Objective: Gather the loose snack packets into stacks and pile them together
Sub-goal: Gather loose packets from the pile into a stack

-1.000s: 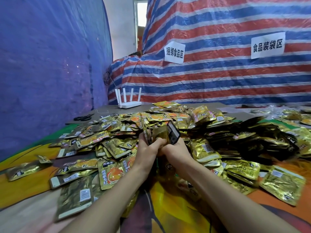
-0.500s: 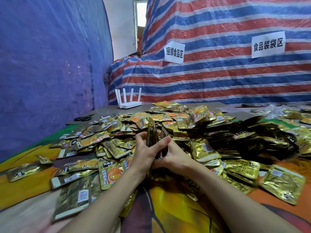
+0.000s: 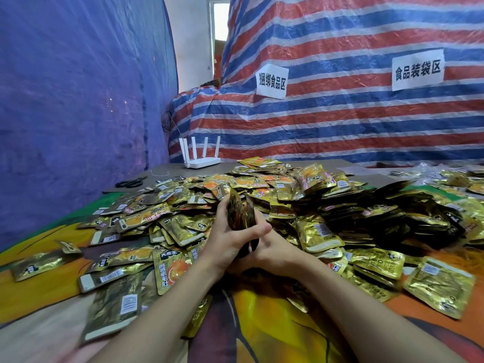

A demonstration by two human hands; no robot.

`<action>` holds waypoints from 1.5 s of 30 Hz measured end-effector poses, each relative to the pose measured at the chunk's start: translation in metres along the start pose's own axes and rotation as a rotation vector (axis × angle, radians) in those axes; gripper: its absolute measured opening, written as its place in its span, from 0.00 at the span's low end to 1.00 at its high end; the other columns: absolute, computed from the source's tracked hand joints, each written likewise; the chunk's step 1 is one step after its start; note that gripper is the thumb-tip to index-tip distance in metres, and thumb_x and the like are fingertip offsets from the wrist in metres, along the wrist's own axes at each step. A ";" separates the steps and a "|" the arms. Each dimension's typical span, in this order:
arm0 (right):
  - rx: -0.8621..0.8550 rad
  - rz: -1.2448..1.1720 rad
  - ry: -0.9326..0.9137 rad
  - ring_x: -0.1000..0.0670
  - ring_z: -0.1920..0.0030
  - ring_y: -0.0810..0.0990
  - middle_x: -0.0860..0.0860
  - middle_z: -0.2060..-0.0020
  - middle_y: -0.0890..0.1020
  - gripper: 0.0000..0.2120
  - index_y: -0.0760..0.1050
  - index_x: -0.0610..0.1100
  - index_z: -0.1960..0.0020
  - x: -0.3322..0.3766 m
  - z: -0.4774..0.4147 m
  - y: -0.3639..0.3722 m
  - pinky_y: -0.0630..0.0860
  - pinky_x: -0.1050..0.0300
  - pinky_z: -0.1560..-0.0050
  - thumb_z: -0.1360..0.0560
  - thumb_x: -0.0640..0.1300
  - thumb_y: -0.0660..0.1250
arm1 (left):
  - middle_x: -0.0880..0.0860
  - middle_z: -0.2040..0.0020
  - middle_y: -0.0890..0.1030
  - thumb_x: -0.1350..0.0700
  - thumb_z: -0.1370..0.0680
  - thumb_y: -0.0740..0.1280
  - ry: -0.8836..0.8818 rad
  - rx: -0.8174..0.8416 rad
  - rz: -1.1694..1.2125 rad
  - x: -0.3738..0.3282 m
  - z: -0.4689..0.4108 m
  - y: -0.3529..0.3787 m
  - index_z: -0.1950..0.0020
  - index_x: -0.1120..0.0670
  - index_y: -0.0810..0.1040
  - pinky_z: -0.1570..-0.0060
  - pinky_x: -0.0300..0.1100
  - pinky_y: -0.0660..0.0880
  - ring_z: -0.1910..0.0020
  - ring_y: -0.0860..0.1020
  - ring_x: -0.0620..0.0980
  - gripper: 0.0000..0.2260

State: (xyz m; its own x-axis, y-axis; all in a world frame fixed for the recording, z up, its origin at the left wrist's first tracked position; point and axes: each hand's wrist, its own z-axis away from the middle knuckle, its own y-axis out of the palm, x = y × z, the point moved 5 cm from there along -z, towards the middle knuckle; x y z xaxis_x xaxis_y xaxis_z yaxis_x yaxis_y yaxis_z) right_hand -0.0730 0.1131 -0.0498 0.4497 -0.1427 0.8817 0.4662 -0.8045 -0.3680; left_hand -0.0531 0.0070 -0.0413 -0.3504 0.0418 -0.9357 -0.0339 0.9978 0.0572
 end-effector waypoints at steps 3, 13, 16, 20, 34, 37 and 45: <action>-0.047 0.026 -0.018 0.49 0.35 0.79 0.47 0.34 0.76 0.56 0.52 0.50 0.21 0.001 -0.001 -0.007 0.78 0.46 0.34 0.38 0.31 0.81 | 0.49 0.33 0.78 0.50 0.44 0.84 0.073 0.000 0.084 -0.009 0.002 0.001 0.25 0.31 0.63 0.38 0.51 0.78 0.36 0.80 0.49 0.52; 0.004 -0.046 0.032 0.46 0.36 0.80 0.44 0.34 0.76 0.56 0.53 0.47 0.22 0.003 0.000 -0.006 0.76 0.40 0.34 0.40 0.30 0.82 | 0.55 0.42 0.81 0.54 0.43 0.83 0.053 0.017 0.117 -0.007 0.003 -0.003 0.38 0.42 0.71 0.49 0.60 0.82 0.42 0.82 0.59 0.38; -0.005 -0.039 0.046 0.45 0.33 0.77 0.45 0.31 0.73 0.61 0.45 0.48 0.19 0.003 0.001 -0.004 0.75 0.40 0.32 0.39 0.30 0.81 | 0.53 0.39 0.78 0.53 0.44 0.83 0.123 0.012 0.038 -0.011 0.003 -0.003 0.35 0.38 0.70 0.51 0.49 0.83 0.42 0.82 0.51 0.41; -0.021 0.008 0.033 0.48 0.33 0.77 0.47 0.32 0.74 0.63 0.43 0.50 0.19 0.007 0.003 -0.003 0.78 0.46 0.34 0.39 0.30 0.81 | 0.43 0.36 0.77 0.55 0.43 0.82 0.139 0.064 0.011 -0.009 0.004 0.006 0.30 0.34 0.71 0.53 0.29 0.77 0.42 0.80 0.36 0.44; -0.026 0.424 0.235 0.59 0.50 0.82 0.57 0.45 0.78 0.39 0.68 0.49 0.31 0.037 0.030 -0.039 0.80 0.65 0.51 0.35 0.44 0.84 | 0.51 0.50 0.79 0.72 0.25 0.65 0.260 -0.096 -0.037 -0.022 0.006 0.010 0.37 0.42 0.74 0.61 0.36 0.78 0.59 0.79 0.43 0.28; -0.101 0.608 0.198 0.51 0.51 0.82 0.51 0.49 0.82 0.21 0.77 0.46 0.39 0.042 0.042 -0.033 0.81 0.51 0.49 0.31 0.41 0.77 | 0.55 0.52 0.78 0.69 0.33 0.70 0.209 0.011 -0.037 -0.018 0.006 0.017 0.30 0.44 0.68 0.57 0.40 0.77 0.59 0.78 0.48 0.37; -0.293 0.685 0.225 0.49 0.46 0.81 0.48 0.44 0.83 0.16 0.79 0.43 0.39 0.051 0.082 -0.046 0.76 0.58 0.51 0.26 0.44 0.73 | 0.55 0.51 0.78 0.69 0.31 0.66 0.352 0.173 -0.209 -0.029 0.025 0.040 0.31 0.37 0.70 0.59 0.46 0.79 0.59 0.80 0.50 0.36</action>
State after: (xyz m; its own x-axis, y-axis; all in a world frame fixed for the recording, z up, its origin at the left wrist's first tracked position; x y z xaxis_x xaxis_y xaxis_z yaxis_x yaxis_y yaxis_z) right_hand -0.0083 0.1899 -0.0120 0.3851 -0.7514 0.5358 -0.0948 -0.6097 -0.7870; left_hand -0.0213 0.0473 -0.0205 -0.6511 -0.1520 -0.7437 0.0088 0.9782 -0.2076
